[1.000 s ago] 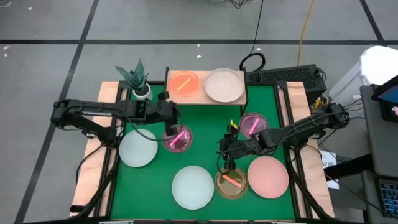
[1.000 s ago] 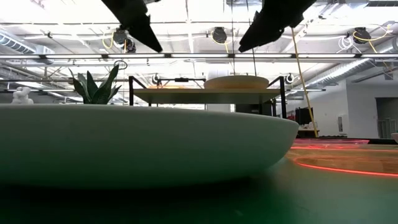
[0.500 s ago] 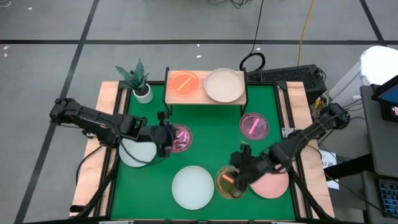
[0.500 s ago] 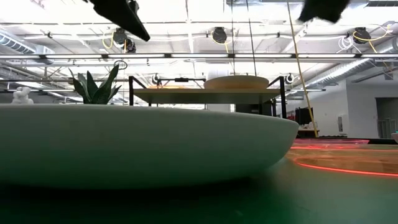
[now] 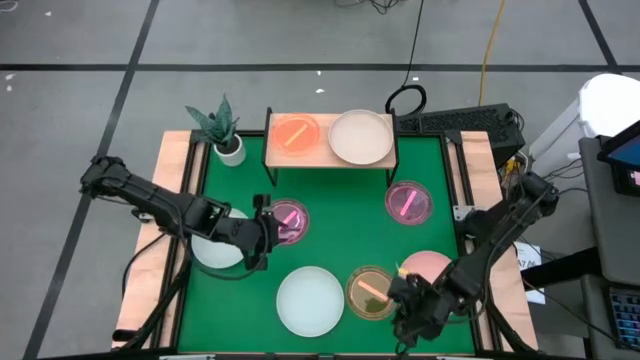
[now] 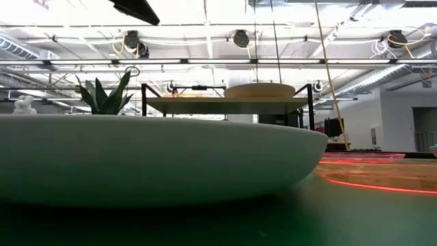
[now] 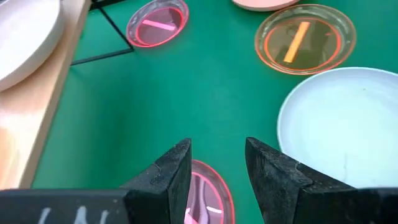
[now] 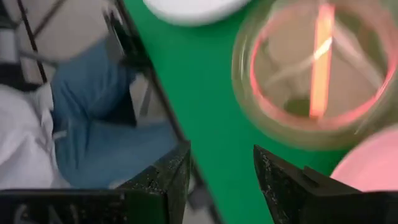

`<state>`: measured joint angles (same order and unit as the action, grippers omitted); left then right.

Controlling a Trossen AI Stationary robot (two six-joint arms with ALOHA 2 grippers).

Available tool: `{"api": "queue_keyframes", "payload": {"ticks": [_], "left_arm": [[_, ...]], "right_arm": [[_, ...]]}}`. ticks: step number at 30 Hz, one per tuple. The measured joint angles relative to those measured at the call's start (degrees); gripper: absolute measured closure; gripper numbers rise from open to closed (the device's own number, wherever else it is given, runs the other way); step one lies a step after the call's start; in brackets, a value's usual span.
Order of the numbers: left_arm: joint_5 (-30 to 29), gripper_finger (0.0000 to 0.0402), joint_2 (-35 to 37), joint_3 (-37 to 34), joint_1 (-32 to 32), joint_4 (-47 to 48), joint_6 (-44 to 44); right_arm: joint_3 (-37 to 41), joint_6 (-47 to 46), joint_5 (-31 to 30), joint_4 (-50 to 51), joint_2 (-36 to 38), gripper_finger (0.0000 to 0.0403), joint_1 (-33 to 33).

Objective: Place and stack plates onto a shelf
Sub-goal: Stack the pink plate on top of the light brown plate on the shelf

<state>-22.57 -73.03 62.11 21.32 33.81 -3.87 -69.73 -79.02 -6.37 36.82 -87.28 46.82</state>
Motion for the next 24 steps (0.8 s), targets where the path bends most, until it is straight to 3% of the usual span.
{"api": "queue_keyframes", "payload": {"ticks": [6,14,24], "left_arm": [[-0.03,0.0245,0.0,0.0,1.06,-0.56,-1.1],[-0.04,0.0245,0.0,0.0,1.27,-0.56,-1.91],[-0.09,0.0245,0.0,0.0,1.27,-0.6,-2.85]], "right_arm": [[0.02,-4.73,3.29,1.12,-2.85,0.026,3.72],[0.04,-0.35,1.83,7.47,-5.43,0.0275,7.16],[2.58,5.85,1.68,8.08,-8.37,0.0251,7.31]]}}
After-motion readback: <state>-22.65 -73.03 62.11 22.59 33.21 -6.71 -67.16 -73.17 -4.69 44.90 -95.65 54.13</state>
